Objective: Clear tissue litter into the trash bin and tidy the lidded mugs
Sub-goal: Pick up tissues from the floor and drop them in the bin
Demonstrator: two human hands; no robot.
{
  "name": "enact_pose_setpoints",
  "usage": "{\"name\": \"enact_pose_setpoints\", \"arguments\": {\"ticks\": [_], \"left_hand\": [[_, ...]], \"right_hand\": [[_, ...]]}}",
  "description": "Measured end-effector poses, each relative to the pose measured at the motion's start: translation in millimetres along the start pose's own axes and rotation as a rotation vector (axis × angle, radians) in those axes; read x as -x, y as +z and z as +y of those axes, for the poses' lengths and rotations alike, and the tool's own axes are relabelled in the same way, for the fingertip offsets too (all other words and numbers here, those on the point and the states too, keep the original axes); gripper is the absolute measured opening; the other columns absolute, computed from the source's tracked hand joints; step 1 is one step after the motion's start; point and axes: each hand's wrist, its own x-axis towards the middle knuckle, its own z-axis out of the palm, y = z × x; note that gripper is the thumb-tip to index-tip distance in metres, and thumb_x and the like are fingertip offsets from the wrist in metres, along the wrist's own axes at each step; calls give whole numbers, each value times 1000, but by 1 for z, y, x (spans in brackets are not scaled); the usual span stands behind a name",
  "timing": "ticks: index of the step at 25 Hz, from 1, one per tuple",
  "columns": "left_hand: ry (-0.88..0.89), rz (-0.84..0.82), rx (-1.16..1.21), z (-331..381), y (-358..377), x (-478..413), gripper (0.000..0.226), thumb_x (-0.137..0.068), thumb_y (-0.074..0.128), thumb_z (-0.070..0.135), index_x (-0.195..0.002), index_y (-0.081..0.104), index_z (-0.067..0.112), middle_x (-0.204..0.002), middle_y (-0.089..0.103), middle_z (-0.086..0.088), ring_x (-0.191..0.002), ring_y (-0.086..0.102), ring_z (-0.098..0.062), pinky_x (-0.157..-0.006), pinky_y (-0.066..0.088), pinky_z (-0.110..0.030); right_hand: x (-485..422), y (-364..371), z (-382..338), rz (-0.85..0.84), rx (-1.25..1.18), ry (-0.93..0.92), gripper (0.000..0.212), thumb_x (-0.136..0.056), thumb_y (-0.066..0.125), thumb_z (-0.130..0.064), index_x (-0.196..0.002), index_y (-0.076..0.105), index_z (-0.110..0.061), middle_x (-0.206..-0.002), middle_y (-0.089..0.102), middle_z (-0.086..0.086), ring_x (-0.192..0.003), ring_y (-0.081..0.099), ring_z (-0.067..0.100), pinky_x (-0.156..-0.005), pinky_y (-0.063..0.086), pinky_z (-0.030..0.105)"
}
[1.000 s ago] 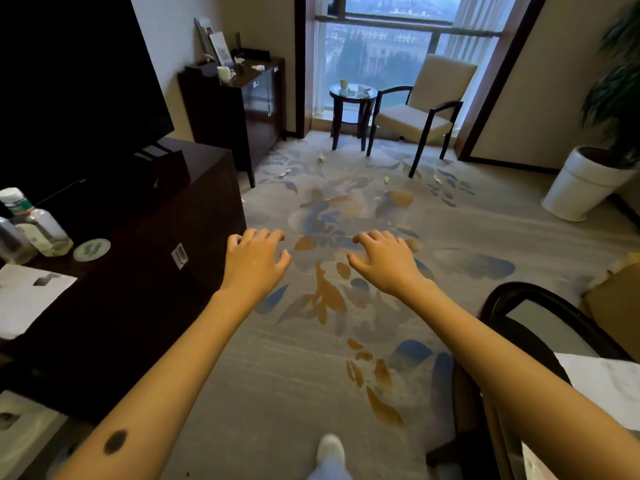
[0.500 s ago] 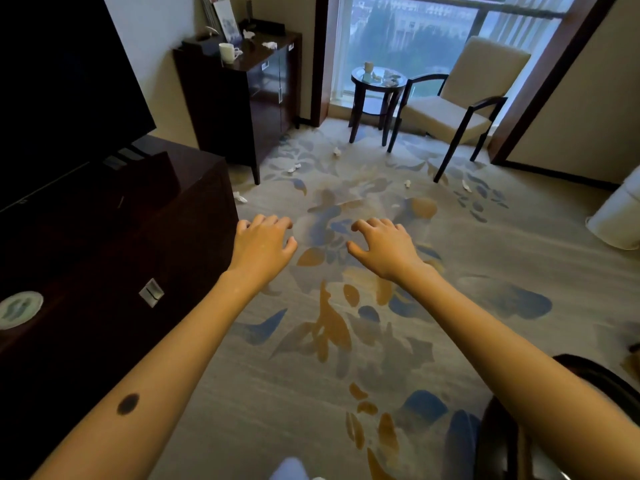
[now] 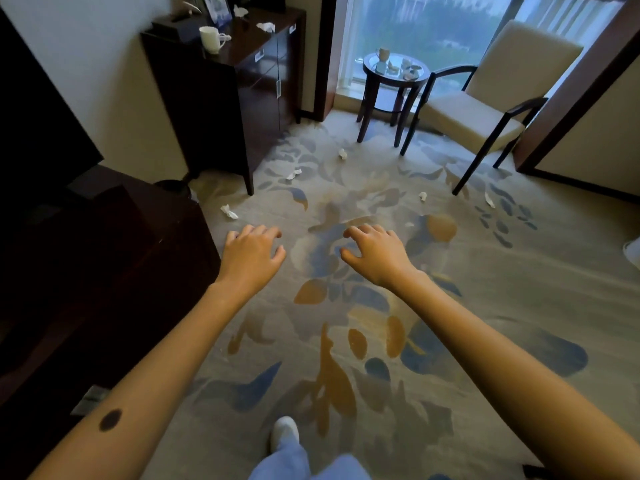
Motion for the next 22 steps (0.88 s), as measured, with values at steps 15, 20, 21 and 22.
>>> {"name": "enact_pose_setpoints", "arguments": {"ticks": [15,20,21,22], "left_hand": [[-349,-6,9,-104,98,-341,27,-88,48,25,-111,56,14,-106,64,-11,-101,52,-29,-85,37,-41],[-590,1,13,-155,116,-388,25,-88,48,24,-109,57,13,-104,64,-9,-100,53,-29,-82,38,-41],[-639,-3,9,-169,121,-394,25,-88,48,24,-109,57,13,-105,64,-9,-101,53,-29,-83,38,-40],[-684,-7,5,-184,126,-400,25,-88,48,24,-109,56,13,-106,63,-9,-102,53,-29,-83,38,-40]], "right_hand": [[-425,20,76,-173,29,-329,42,-92,41,-45,-126,47,-21,-124,58,7,-113,52,26,-100,38,42],[-542,38,58,-273,54,-491,42,-93,40,-44,-126,47,-20,-125,58,7,-114,52,26,-99,38,42],[-564,43,49,-295,60,-528,42,-93,40,-45,-127,47,-20,-126,57,7,-115,51,26,-100,38,43],[-584,50,40,-320,69,-557,43,-93,40,-45,-127,47,-20,-127,56,7,-116,51,26,-100,38,43]]}}
